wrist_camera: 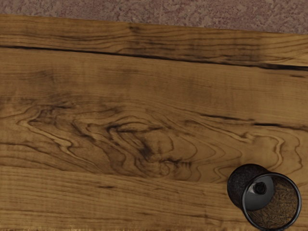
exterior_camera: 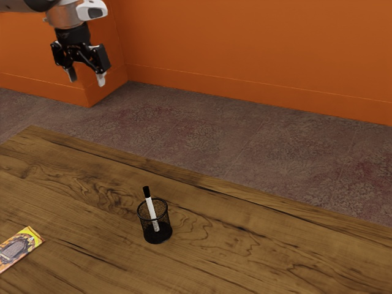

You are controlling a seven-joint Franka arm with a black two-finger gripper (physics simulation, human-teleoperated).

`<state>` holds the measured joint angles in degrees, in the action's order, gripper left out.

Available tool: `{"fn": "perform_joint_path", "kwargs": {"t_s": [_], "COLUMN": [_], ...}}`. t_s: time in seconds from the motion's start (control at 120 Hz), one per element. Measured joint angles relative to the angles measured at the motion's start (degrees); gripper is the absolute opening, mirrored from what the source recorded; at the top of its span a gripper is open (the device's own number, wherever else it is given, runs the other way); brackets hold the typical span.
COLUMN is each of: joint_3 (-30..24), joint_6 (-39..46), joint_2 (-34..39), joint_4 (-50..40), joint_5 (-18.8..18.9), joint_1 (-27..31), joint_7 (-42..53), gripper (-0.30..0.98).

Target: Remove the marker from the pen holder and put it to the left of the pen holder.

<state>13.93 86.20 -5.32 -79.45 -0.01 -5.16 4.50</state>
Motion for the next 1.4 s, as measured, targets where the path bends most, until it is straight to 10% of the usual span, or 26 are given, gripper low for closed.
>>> {"fn": "perform_joint_path", "kwargs": {"t_s": [0.442,0.708,0.967,1.4], "joint_3": [-1.2,-1.0,-0.7,-0.8], "joint_6": [8.4,19.4,12.3,9.5], "joint_2": [-15.5,-24.4,-24.7,-16.8], "joint_4": [4.3,1.3,-2.9,-19.8], "joint_5": [0.6,-13.2,-22.5,-19.5], "joint_1": [-5.0,-3.1,0.4,-3.5], "joint_7": [4.4,6.3,5.4,3.8], "gripper": [0.69,0.69,0.69,0.69]}}
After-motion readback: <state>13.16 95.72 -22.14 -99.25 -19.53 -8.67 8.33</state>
